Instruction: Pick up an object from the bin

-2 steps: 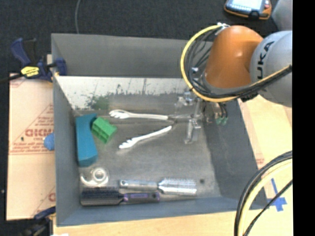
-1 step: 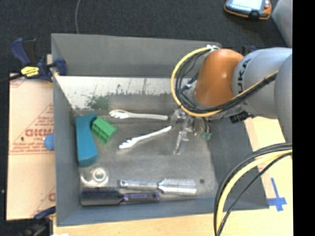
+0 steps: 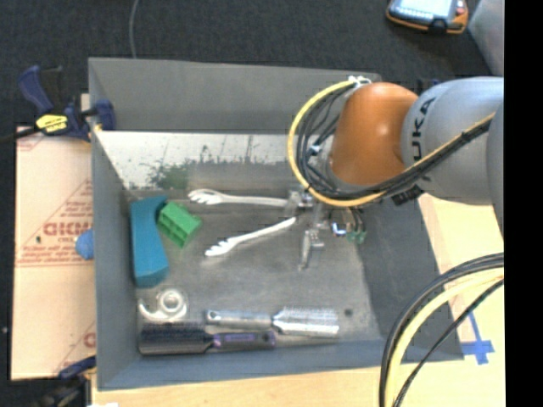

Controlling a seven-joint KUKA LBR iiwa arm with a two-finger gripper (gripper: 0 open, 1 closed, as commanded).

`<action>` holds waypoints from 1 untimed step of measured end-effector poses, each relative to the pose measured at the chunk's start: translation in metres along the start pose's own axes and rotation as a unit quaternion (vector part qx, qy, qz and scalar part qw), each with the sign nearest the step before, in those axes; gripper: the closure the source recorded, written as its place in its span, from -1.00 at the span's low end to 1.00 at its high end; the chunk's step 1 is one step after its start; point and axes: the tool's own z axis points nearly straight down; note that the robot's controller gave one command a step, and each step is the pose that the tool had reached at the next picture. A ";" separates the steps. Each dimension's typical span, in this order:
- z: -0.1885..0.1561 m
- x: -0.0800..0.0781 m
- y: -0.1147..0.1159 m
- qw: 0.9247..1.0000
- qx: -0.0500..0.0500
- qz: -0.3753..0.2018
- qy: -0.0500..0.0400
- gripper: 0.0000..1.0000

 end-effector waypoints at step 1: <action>0.063 -0.022 -0.017 0.996 0.000 0.087 0.002 -1.00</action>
Offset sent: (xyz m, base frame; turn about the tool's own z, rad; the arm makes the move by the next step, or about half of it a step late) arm -0.0233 0.0347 -0.0536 0.1569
